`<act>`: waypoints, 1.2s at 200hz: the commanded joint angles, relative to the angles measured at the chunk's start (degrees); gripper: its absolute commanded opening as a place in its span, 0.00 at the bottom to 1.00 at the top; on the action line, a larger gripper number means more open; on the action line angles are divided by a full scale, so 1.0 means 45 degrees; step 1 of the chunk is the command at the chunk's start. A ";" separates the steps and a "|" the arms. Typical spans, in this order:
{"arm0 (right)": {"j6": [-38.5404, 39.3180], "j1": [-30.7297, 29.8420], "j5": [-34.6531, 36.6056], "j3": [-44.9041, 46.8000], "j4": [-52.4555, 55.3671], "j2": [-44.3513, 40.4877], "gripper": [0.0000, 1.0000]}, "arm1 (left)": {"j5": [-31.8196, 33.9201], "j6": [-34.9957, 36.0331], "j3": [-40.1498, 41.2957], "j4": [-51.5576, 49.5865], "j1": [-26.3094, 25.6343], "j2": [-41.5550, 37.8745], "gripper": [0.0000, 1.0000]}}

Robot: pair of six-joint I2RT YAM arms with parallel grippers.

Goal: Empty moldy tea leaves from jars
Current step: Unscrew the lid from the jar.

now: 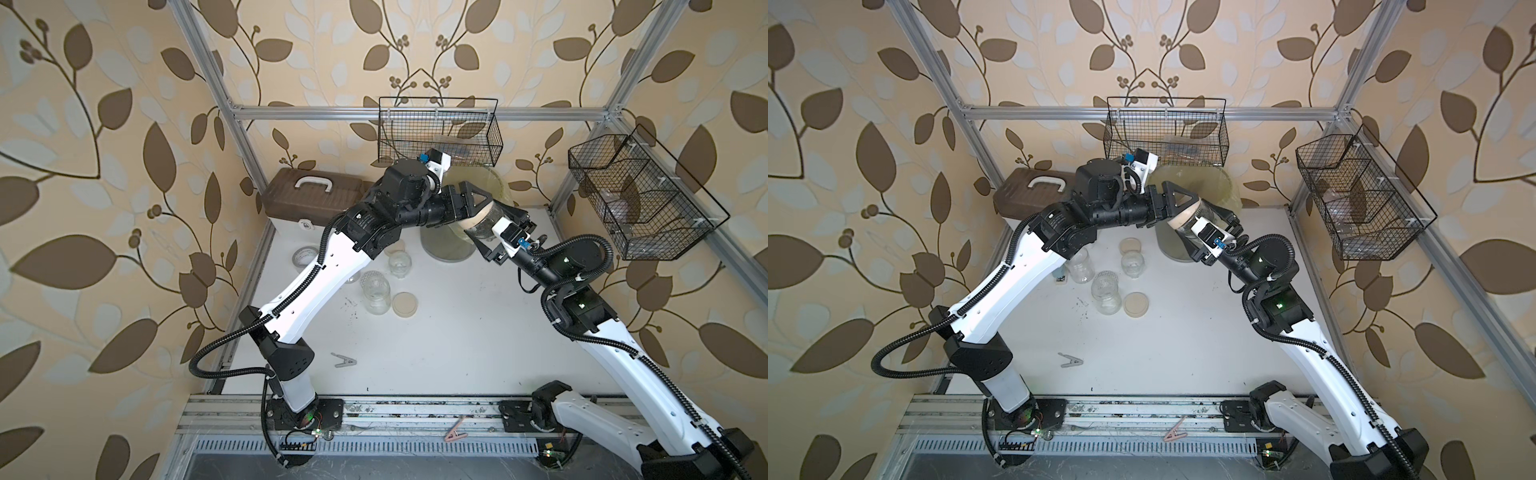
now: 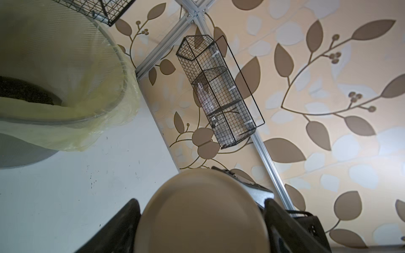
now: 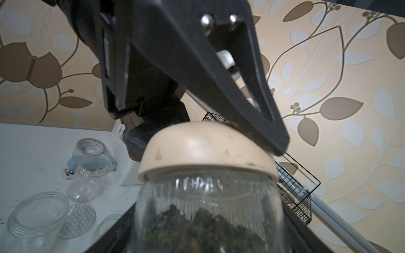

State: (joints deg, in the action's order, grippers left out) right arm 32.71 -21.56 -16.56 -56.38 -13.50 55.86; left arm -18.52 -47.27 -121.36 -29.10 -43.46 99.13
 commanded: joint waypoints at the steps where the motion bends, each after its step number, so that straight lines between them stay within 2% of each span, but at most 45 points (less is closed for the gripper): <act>1: 0.1380 0.0008 0.1586 -0.0420 -0.0746 0.0000 0.43 | 0.1382 -0.1656 -0.0752 0.0383 0.0049 -0.0060 0.51; 31: 0.1683 -0.0071 0.1785 -0.0469 -0.0731 0.0161 0.43 | 0.2225 -0.2413 -0.0908 -0.0013 0.0048 0.0097 0.51; 81: 0.0746 -0.0072 0.1269 -0.0362 -0.1038 0.0175 0.43 | 0.2561 -0.2246 -0.1019 -0.0007 0.0049 0.0197 0.56; 87: 0.0620 -0.0072 0.1195 -0.0340 -0.1062 0.0158 0.43 | 0.2432 -0.2171 -0.1001 0.0265 0.0049 0.0212 0.61; 100: 0.0357 -0.0054 0.1086 -0.0303 -0.1145 0.0148 0.43 | 0.2062 -0.1834 -0.0932 0.0924 0.0049 0.0221 0.77; 123: -0.0286 0.0025 0.0977 -0.0152 -0.1484 0.0098 0.43 | 0.1509 -0.1083 -0.0796 0.1990 0.0049 0.0129 0.91; 153: -0.0670 0.0191 0.0799 -0.0071 -0.1566 -0.0045 0.43 | 0.1384 0.0282 -0.0875 0.2435 0.0048 -0.0095 0.99; 189: -0.1824 0.0762 0.0246 0.0086 -0.2186 -0.0272 0.43 | 0.0811 0.1909 -0.1435 0.2001 0.0049 -0.0069 0.99; 218: -0.3969 0.1838 -0.1545 0.0355 -0.3307 -0.0434 0.43 | -0.1042 0.4480 -0.1322 0.2068 0.0087 -0.0362 0.99; 240: -0.4407 0.2113 -0.2616 0.0473 -0.3521 -0.0612 0.44 | -0.2648 0.6272 -0.1254 0.1662 0.0108 -0.0513 0.99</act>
State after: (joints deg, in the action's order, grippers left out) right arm 18.59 -12.84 -20.45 -55.09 -22.55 55.05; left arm -20.21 -32.18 -125.51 -22.41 -43.40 100.31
